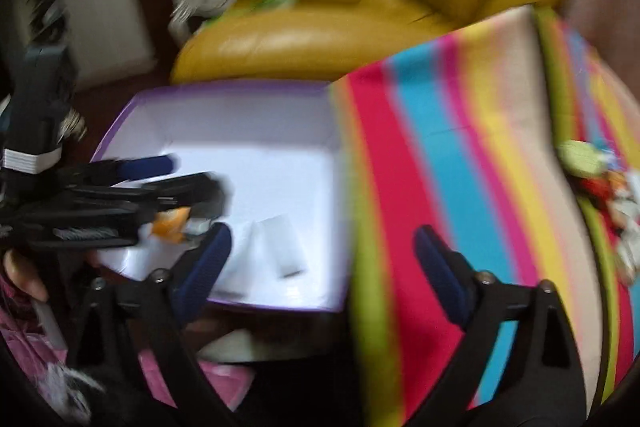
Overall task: Organize objects
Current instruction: 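Move both tools back over the table toward the remaining boxes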
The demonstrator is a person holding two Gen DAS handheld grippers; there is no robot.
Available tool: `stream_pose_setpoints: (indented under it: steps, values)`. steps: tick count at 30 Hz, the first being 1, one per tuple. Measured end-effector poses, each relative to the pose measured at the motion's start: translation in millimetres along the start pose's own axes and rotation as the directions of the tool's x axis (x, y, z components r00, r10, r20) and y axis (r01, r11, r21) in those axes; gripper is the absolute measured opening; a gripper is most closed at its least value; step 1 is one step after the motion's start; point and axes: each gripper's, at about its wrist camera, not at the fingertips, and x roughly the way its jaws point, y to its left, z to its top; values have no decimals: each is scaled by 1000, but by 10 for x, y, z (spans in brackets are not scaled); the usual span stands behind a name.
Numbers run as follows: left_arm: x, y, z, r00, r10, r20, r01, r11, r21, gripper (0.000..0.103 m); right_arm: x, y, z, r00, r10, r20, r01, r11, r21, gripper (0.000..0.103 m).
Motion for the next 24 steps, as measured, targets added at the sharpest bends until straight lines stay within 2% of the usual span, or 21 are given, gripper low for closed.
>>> stream_pose_setpoints:
  steps: [2, 4, 6, 9, 11, 14, 16, 19, 22, 24]
  values:
    - [95, -315, 77, 999, -38, -17, 39, 997, 59, 103, -81, -392, -140, 996, -91, 9, 90, 992, 92, 101]
    - [251, -628, 118, 997, -66, -44, 70, 992, 109, 103, -106, -811, -334, 982, -183, -43, 188, 962, 199, 101]
    - [557, -1060, 140, 993, -76, -93, 92, 977, 191, 103, -176, -1220, -583, 969, -231, -92, 248, 913, 323, 101]
    - [1008, -1524, 100, 986, -42, -159, 86, 956, 279, 103, -280, -1682, -942, 956, -261, -130, 292, 838, 461, 101]
    - [1382, -1823, 59, 979, -17, -204, 85, 940, 329, 103, -314, -1883, -1115, 949, -273, -159, 316, 806, 501, 101]
    - [1831, -2179, 1, 973, 52, -225, 48, 908, 416, 103, -346, -2138, -1345, 939, -288, -189, 344, 772, 534, 101]
    - [2041, -2394, -8, 974, 92, -208, 20, 877, 481, 103, -324, -2271, -1398, 934, -298, -198, 357, 758, 546, 101]
    - [2217, -2631, 14, 983, 109, -145, -11, 835, 550, 103, -326, -2480, -1501, 921, -329, -209, 389, 743, 545, 101]
    - [2489, -2774, 57, 979, 117, -166, 1, 815, 580, 103, -265, -2774, -1595, 910, -354, -217, 414, 726, 550, 101]
    - [2611, -2800, 89, 969, 112, -219, 33, 824, 565, 103, -271, -2950, -1653, 907, -358, -222, 419, 708, 569, 101]
